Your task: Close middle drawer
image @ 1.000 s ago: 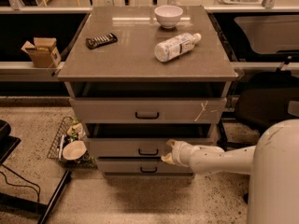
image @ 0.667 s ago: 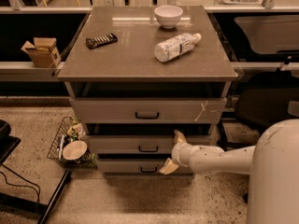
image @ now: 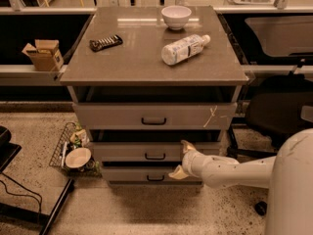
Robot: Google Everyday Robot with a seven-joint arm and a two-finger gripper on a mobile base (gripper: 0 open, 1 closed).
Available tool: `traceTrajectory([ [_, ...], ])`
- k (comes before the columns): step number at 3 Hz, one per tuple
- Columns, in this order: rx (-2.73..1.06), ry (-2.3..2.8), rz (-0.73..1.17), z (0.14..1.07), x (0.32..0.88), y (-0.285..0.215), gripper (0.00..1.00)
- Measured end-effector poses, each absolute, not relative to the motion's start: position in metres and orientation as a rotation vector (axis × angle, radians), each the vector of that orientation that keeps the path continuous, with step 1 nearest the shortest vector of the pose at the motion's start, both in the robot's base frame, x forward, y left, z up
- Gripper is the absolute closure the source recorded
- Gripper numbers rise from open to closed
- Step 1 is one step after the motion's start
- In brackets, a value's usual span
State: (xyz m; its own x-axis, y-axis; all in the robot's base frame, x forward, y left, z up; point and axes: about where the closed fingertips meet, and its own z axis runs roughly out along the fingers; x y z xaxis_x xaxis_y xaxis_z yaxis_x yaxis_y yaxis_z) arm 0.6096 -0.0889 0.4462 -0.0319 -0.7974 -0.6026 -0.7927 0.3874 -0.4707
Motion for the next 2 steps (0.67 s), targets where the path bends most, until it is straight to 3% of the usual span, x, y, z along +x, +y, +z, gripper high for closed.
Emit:
traceTrajectory([
  [2, -1.416, 1.791, -0.004, 0.468, 0.563, -0.102, 0.65],
])
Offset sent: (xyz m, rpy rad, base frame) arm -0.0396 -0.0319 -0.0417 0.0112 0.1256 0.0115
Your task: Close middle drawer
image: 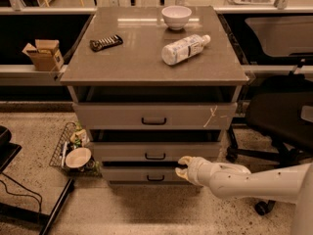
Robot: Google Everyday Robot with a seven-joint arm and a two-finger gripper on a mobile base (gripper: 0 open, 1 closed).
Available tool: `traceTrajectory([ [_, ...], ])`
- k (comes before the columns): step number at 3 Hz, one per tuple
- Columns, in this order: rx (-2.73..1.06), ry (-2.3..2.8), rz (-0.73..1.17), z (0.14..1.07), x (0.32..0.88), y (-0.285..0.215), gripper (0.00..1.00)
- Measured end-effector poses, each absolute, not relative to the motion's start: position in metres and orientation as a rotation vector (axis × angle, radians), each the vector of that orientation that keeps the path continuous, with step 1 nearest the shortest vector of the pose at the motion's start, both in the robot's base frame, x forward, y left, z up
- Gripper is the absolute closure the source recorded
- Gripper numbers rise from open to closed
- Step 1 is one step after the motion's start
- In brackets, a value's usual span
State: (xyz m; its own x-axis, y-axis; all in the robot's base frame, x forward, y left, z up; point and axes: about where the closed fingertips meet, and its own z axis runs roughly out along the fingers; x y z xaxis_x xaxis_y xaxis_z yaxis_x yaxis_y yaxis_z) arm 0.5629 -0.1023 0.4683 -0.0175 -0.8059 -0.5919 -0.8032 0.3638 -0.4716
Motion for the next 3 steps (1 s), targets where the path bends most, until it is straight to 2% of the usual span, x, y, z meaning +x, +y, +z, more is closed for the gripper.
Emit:
traceTrajectory([
  [1, -1.369, 1.825, 0.072, 0.424, 0.576, -0.101, 0.88],
  [2, -1.326, 1.807, 0.118, 0.380, 0.603, -0.094, 1.00],
  [3, -1.286, 1.754, 0.065, 0.368, 0.670, -0.089, 1.00],
])
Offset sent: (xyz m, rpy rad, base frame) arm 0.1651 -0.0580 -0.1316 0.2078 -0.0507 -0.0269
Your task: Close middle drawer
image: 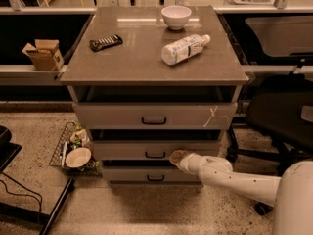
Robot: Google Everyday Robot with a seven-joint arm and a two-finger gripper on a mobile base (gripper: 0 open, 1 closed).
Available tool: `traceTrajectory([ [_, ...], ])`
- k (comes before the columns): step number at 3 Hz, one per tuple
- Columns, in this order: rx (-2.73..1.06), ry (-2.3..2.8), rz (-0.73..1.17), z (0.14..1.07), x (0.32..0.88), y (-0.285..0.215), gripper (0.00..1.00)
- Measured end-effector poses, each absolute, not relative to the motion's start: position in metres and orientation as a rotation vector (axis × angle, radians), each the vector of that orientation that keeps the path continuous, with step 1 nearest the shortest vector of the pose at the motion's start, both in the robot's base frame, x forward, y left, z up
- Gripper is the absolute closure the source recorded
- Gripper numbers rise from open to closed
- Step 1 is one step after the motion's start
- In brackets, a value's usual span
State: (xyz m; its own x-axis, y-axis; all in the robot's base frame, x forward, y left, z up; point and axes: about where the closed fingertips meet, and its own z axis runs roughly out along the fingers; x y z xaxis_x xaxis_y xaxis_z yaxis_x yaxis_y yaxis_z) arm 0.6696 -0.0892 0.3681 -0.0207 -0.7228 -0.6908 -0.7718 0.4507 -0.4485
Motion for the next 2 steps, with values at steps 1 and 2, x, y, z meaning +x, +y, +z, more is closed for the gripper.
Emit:
traceTrajectory([
  [1, -1.294, 1.755, 0.067, 0.369, 0.668, -0.088, 1.00],
  [2, -1.345, 1.771, 0.089, 0.377, 0.653, -0.081, 1.00],
])
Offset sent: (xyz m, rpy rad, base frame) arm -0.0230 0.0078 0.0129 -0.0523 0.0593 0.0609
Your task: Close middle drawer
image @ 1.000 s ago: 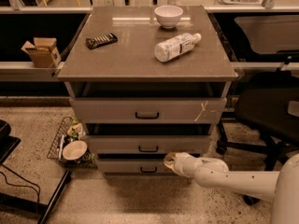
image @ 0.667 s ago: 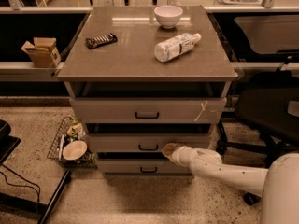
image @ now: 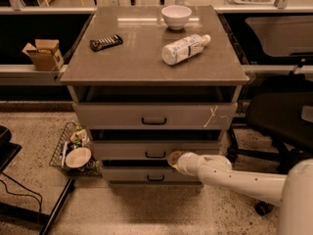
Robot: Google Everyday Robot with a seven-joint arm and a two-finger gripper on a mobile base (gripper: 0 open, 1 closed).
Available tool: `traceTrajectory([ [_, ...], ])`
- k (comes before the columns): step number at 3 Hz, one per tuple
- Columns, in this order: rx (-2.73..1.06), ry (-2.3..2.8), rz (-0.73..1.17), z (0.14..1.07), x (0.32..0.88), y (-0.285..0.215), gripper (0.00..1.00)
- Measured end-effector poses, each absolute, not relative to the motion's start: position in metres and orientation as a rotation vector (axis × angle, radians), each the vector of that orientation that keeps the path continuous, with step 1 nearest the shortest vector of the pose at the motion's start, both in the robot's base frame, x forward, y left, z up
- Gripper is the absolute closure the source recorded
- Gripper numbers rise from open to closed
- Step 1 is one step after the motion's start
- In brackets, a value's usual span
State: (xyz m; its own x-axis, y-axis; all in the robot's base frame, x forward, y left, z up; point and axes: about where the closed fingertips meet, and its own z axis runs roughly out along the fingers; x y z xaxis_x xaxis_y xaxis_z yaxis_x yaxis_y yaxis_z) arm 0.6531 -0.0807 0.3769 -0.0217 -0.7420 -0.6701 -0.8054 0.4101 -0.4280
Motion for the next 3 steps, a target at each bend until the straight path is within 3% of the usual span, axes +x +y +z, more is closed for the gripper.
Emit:
traceTrajectory([
  [1, -1.464, 1.797, 0.142, 0.413, 0.597, -0.070, 1.00],
  [3, -1.797, 1.962, 0.211, 0.482, 0.419, -0.080, 1.00],
])
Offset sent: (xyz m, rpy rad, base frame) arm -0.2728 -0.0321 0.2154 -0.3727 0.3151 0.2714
